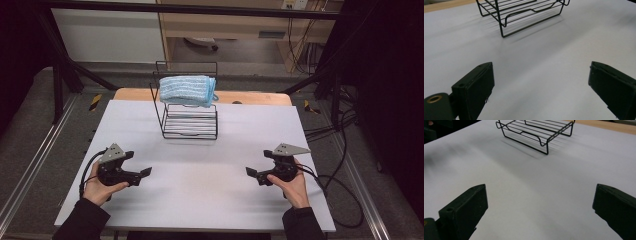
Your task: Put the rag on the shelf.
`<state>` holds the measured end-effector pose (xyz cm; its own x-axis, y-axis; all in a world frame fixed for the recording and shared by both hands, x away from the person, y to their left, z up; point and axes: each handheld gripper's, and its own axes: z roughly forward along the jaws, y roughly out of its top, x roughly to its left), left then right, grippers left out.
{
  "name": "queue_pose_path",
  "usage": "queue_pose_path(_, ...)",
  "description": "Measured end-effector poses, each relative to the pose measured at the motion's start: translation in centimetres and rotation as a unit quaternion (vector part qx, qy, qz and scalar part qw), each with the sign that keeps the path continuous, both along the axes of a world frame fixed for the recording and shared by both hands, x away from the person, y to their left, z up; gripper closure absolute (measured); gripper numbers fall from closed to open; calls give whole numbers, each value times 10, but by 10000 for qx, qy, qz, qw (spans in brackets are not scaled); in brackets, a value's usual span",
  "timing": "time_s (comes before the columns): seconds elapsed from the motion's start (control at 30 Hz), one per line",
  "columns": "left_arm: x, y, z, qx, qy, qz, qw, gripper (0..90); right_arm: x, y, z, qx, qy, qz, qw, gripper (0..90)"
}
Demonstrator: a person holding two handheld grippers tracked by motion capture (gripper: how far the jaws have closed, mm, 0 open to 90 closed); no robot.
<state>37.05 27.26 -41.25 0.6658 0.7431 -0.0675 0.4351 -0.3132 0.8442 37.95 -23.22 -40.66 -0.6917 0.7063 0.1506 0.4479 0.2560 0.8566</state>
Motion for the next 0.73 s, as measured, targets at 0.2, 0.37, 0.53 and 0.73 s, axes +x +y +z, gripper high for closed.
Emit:
queue_pose_path(0.2,-5,7,-12,82,68,42,9999,69,-7,-15,-17,-20,138,-44,9999,7)
queue_pose_path(0.37,-9,9,-22,90,112,30,9999,69,-14,-25,-29,-109,279,-103,9995,7)
queue_pose_path(0.53,-12,8,-29,215,167,-52,9996,69,-18,-31,-32,-66,315,-164,9993,7)
queue_pose_path(0.73,-13,7,-31,195,194,-84,9996,69,-18,-32,-34,-102,318,-174,9993,7)
